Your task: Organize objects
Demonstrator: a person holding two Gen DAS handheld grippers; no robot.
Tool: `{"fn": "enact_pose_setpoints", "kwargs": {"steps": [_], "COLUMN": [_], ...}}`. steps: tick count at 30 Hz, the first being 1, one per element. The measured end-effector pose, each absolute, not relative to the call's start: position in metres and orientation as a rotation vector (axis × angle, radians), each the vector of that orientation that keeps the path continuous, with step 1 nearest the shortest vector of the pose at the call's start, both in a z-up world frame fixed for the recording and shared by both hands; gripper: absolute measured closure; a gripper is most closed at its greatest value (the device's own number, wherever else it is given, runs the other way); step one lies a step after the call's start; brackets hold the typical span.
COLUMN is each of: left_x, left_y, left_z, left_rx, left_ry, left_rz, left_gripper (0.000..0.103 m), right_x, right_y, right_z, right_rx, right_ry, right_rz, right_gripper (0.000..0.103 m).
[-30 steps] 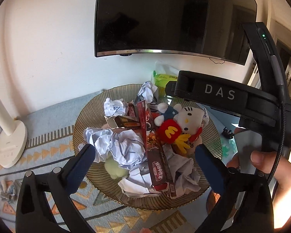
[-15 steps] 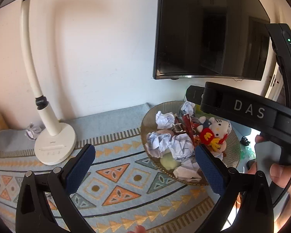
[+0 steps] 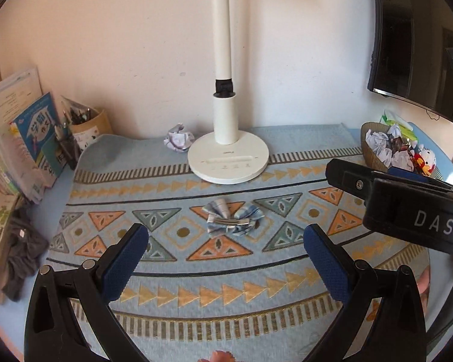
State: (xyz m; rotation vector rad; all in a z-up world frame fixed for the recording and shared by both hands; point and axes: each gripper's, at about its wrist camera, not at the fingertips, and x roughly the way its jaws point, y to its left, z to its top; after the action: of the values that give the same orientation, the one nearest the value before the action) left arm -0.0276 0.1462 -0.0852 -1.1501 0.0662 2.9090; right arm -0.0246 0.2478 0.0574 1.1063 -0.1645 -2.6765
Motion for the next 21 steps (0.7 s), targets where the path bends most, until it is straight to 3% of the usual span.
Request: {"fn": "enact_pose_setpoints", "kwargs": {"steps": [8,15,19,21], "left_x": [-0.011,0.010,0.011,0.011], "left_y": [0.111,0.116,0.112,0.110], "left_z": [-0.122,-0.130,-0.130,-0.130], "left_rx": [-1.283,-1.436,-1.463,-1.464], "left_ry": [-0.084,-0.001,-0.023,-0.029], "left_rz": [2.857,2.838,2.809,2.808], "left_gripper": [0.000,0.000,0.000,0.000], "right_x": [0.010,0.013,0.015,0.013], "right_y": [0.232,0.237,0.252,0.254], "right_z": [0.006,-0.040,-0.054,-0.058], "right_rx": [1.200,1.316,1.327,1.361], "right_ry": [0.030,0.102,-0.108,-0.116], "right_rz": [-2.753,-2.740,-2.713,-2.746], "right_gripper": [0.000,0.000,0.000,0.000]}}
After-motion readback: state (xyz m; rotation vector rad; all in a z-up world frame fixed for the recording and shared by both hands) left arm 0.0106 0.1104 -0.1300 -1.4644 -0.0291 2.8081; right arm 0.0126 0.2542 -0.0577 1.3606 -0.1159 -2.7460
